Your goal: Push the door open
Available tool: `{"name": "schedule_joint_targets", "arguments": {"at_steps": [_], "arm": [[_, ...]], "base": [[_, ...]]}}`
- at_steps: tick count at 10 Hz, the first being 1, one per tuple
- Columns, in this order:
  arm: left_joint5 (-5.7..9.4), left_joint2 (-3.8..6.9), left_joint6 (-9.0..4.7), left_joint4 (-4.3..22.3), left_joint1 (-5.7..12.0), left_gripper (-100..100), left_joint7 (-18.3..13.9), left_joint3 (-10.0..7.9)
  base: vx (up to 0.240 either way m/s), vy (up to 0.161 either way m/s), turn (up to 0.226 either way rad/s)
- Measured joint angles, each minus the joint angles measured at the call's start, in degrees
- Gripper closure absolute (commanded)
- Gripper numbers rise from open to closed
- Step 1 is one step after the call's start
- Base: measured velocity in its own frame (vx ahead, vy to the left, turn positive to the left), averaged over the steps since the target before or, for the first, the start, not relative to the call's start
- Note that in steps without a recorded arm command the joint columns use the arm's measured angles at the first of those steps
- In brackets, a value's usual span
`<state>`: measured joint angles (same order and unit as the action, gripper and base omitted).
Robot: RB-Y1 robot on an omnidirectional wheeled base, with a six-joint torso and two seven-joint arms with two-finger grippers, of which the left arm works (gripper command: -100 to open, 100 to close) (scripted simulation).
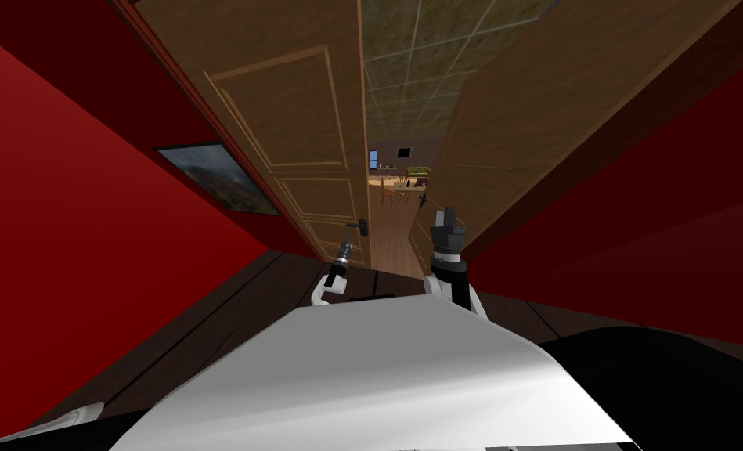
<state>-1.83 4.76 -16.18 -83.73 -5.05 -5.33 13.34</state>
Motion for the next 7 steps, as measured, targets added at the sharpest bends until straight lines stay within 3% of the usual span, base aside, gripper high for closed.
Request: {"name": "schedule_joint_targets", "arguments": {"at_steps": [4,7], "arm": [[0.10,-0.09,0.96,4.75,2.55,-100,-0.29,0.86],[0.14,-0.05,0.82,5.52,2.99,-100,-0.24,0.57]], "base": [[0.095,0.088,-0.052],[0.156,-0.043,-0.021]]}}
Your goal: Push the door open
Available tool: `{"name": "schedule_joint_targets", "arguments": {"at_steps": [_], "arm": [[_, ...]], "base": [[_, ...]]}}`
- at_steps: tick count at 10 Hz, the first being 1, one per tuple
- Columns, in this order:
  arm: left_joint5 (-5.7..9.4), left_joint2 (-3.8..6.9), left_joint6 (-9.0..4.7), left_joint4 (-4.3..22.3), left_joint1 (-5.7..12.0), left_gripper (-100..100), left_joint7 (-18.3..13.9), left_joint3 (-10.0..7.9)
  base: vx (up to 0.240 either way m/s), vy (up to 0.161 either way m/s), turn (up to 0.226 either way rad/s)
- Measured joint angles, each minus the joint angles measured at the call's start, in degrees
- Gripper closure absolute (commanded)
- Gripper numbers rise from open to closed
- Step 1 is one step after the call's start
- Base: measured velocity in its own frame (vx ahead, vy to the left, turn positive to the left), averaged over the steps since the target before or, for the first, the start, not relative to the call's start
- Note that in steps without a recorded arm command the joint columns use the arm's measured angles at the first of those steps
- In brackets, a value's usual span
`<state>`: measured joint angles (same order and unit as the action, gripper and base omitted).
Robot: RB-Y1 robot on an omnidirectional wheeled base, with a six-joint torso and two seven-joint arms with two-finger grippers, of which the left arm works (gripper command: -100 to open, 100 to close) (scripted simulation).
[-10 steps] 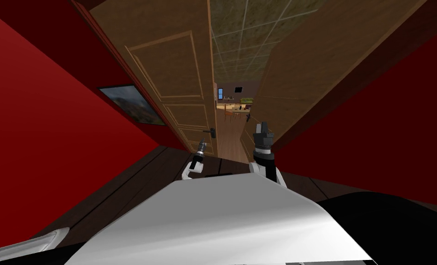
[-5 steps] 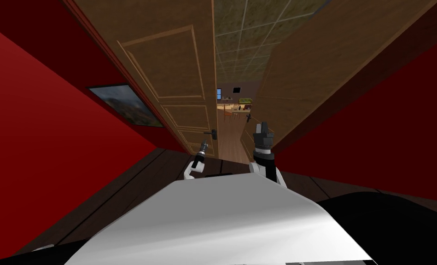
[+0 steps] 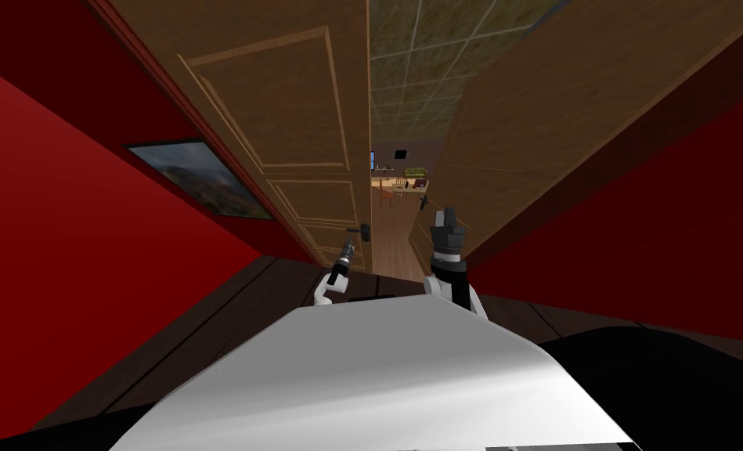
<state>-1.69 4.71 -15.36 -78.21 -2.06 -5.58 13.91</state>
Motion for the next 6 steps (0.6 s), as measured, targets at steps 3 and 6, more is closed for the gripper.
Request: {"name": "schedule_joint_targets", "arguments": {"at_steps": [3,6], "arm": [[0.08,-0.18,-0.24,1.10,0.76,-100,0.14,-0.56],[0.15,-0.74,-0.51,2.33,1.55,-100,0.34,-1.19]], "base": [[0.195,-0.041,-0.029],[0.192,-0.049,-0.023]]}}
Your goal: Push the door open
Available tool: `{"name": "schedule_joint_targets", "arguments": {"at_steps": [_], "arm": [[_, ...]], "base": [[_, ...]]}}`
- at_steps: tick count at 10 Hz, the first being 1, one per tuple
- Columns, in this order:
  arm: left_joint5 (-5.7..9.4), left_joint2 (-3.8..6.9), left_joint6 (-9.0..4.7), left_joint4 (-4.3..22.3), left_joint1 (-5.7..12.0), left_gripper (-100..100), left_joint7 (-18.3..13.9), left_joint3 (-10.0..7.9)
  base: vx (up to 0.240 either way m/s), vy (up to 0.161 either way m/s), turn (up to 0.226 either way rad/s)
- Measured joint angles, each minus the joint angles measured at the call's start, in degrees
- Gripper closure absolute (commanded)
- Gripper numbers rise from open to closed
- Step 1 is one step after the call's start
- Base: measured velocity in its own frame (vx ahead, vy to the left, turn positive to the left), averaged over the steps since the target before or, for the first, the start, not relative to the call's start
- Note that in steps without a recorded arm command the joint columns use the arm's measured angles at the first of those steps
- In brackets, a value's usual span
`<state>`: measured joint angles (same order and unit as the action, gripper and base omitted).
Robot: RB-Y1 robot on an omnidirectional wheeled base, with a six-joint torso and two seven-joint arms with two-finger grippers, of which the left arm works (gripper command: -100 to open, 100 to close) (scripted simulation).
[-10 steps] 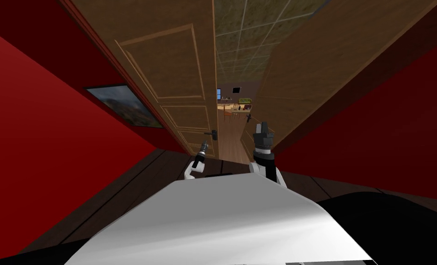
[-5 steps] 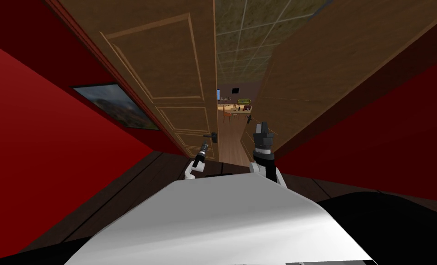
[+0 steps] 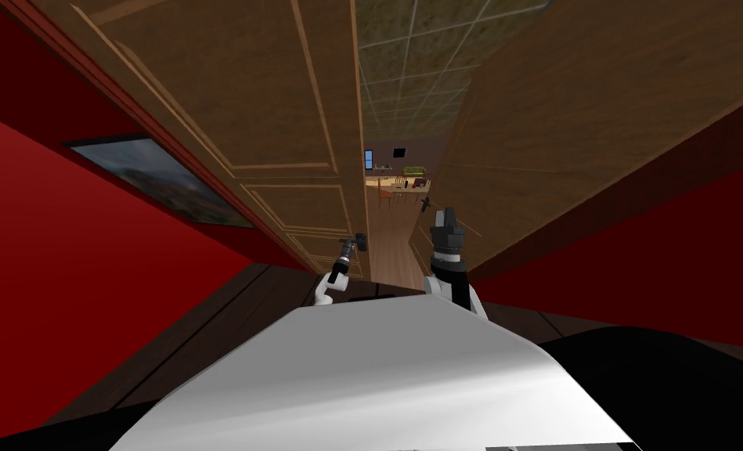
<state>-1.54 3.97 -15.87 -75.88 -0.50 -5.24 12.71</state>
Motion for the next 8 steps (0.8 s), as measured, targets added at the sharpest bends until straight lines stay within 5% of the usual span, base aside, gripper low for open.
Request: {"name": "schedule_joint_targets", "arguments": {"at_steps": [1,2,8], "arm": [[0.03,-0.19,-0.07,0.28,0.18,-100,0.05,-0.18],[0.03,-0.22,-0.08,0.31,0.22,100,0.05,-0.19],[0.00,-0.18,0.08,0.43,0.08,100,0.08,-0.11]], "base": [[0.077,-0.041,0.003],[-0.009,0.007,0.002],[-0.001,-0.001,0.003]]}}
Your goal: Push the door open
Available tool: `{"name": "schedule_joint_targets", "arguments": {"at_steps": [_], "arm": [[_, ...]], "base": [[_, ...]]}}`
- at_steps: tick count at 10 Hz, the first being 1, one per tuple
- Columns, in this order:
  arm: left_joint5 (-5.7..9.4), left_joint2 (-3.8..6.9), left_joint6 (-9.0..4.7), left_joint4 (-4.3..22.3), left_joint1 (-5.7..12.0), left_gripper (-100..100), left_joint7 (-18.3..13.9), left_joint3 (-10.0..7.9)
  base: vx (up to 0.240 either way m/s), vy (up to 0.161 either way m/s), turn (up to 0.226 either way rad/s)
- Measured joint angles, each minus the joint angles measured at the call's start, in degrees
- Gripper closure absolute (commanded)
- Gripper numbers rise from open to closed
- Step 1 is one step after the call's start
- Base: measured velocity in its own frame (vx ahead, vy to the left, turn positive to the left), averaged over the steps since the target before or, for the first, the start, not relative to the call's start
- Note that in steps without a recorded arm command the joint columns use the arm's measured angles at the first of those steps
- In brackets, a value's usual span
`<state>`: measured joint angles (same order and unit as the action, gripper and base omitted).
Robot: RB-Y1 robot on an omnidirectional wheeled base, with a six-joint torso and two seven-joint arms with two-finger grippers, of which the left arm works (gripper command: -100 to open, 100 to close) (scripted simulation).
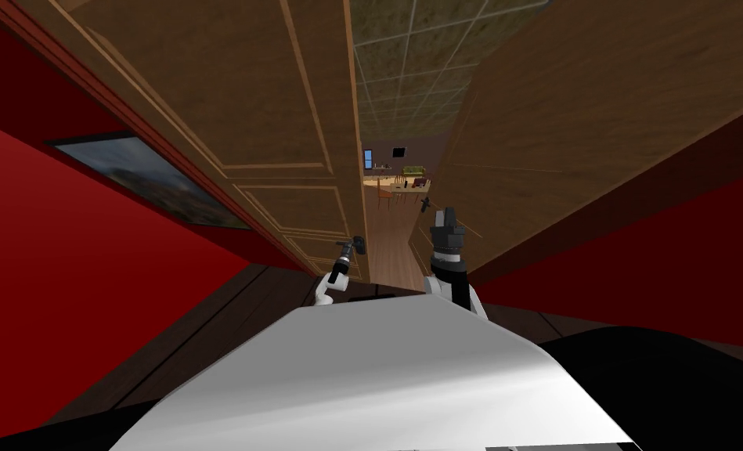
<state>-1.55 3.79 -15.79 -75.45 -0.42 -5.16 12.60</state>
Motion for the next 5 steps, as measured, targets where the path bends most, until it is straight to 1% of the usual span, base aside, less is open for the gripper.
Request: {"name": "schedule_joint_targets", "arguments": {"at_steps": [1,3,4,5], "arm": [[0.01,0.03,0.19,0.12,-0.15,100,0.08,-0.17],[0.13,0.26,0.09,0.70,-0.32,100,0.12,-0.68],[0.17,0.17,0.34,0.94,0.05,100,0.26,-1.17],[0.25,0.23,0.19,1.27,0.38,100,0.38,-1.75]], "base": [[0.132,-0.072,0.047],[0.164,-0.072,0.050],[0.193,-0.096,0.043],[0.191,-0.155,0.071]]}}
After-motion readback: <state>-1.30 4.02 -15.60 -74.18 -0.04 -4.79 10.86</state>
